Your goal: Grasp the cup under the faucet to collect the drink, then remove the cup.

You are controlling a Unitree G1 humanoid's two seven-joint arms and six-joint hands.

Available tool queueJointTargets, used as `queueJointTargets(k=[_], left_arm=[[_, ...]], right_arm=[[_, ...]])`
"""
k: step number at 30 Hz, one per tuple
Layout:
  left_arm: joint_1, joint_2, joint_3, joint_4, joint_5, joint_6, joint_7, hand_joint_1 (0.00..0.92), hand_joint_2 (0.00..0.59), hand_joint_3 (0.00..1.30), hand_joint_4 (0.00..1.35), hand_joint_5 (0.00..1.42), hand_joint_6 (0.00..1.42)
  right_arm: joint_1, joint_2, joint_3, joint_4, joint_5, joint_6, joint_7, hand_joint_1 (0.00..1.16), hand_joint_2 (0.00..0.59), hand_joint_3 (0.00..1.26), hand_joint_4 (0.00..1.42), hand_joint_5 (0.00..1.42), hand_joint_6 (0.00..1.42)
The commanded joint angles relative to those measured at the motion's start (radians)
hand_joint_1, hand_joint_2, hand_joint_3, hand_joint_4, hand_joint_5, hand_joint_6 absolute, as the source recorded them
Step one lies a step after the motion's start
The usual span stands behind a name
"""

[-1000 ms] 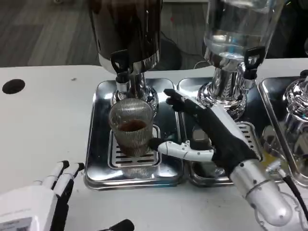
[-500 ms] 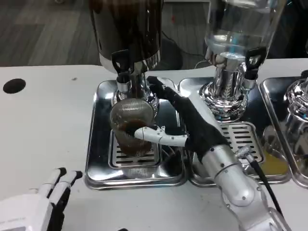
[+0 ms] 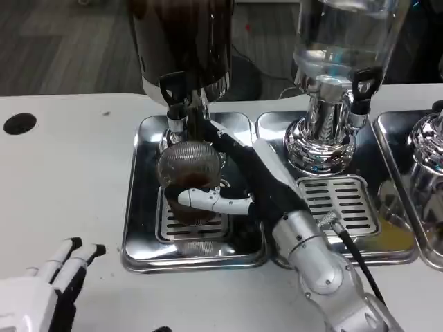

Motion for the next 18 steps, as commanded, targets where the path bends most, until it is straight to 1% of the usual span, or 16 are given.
queueJointTargets(k=[1, 8, 15, 18], left_arm=[[-0.013, 0.002, 0.004, -0.011, -0.014, -0.010, -0.029, 0.000, 0.052, 0.23, 0.11, 0.18, 0.44], [-0.038, 0.002, 0.008, -0.011, -0.018, -0.006, -0.053, 0.000, 0.052, 0.24, 0.12, 0.19, 0.44], [-0.056, -0.004, 0.004, -0.022, -0.013, -0.003, -0.078, 0.000, 0.053, 0.25, 0.13, 0.20, 0.44], [-0.057, -0.010, 0.002, -0.029, -0.011, -0.002, -0.085, 0.000, 0.055, 0.25, 0.14, 0.20, 0.44]], right_arm=[[-0.024, 0.007, 0.004, 0.020, 0.000, -0.027, -0.014, 0.62, 0.038, 0.09, 0.10, 0.09, 0.00], [-0.028, -0.005, -0.007, 0.042, 0.004, -0.041, -0.016, 0.64, 0.036, 0.08, 0.09, 0.09, 0.00], [-0.024, -0.008, -0.009, 0.044, -0.001, -0.046, -0.028, 0.68, 0.033, 0.07, 0.09, 0.09, 0.00], [-0.024, -0.010, -0.008, 0.051, -0.007, -0.044, -0.038, 0.74, 0.028, 0.07, 0.09, 0.10, 0.00]])
